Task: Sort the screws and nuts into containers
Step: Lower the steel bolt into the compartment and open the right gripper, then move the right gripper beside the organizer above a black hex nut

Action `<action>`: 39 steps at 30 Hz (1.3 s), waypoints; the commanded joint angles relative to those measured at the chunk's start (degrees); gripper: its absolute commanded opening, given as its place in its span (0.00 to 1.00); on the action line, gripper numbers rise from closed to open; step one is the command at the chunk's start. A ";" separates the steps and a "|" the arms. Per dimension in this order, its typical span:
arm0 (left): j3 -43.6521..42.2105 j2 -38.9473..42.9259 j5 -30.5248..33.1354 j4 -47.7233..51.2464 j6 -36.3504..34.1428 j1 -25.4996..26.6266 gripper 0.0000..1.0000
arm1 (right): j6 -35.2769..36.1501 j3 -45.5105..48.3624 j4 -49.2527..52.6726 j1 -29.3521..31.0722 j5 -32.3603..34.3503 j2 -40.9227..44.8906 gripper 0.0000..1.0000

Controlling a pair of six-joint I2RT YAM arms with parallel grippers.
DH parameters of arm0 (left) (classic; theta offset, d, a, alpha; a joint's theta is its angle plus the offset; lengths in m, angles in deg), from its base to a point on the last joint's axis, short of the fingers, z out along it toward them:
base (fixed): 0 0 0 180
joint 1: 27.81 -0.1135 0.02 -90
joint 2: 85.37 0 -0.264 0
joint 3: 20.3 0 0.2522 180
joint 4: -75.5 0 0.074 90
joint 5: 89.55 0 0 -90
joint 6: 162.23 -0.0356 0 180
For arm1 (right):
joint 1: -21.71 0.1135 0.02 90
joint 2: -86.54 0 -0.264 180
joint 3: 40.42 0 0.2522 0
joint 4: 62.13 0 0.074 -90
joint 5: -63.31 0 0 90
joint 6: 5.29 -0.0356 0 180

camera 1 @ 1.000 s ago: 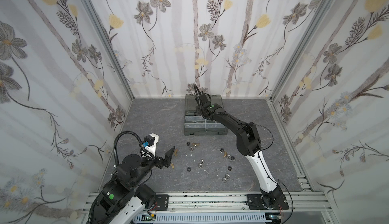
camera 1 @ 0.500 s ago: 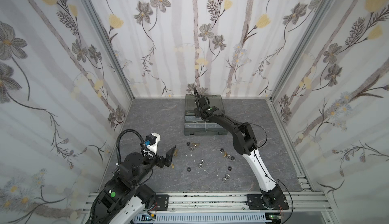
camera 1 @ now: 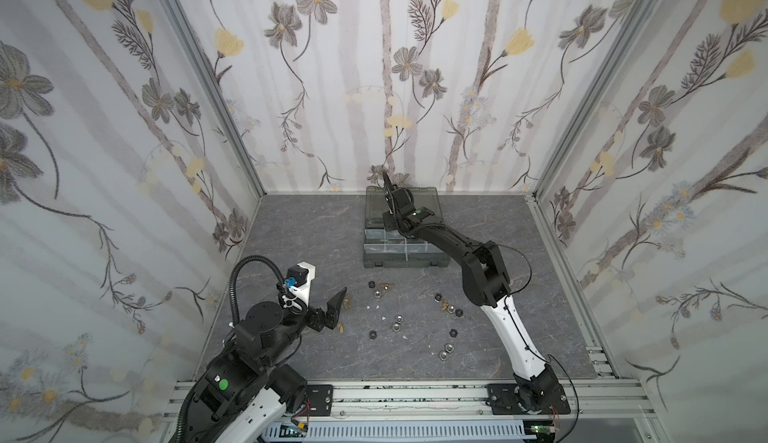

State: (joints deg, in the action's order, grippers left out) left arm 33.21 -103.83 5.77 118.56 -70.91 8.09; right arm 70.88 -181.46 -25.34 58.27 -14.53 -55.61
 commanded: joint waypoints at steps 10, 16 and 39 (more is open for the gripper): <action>-0.19 2.83 2.25 -2.05 0.48 -0.26 1.00 | 4.17 15.65 1.63 -0.18 0.27 18.98 0.30; 0.09 0.45 3.67 -2.05 1.05 -0.46 1.00 | 3.53 31.29 3.95 -3.53 0.23 30.35 0.35; 0.21 -0.38 7.15 -1.88 2.46 -0.70 1.00 | -16.33 71.76 1.49 -15.10 -3.65 50.39 0.57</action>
State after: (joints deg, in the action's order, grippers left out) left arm 33.21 -104.64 12.79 118.37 -68.83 7.48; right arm 56.37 -110.60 -22.55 43.23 -17.79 -5.71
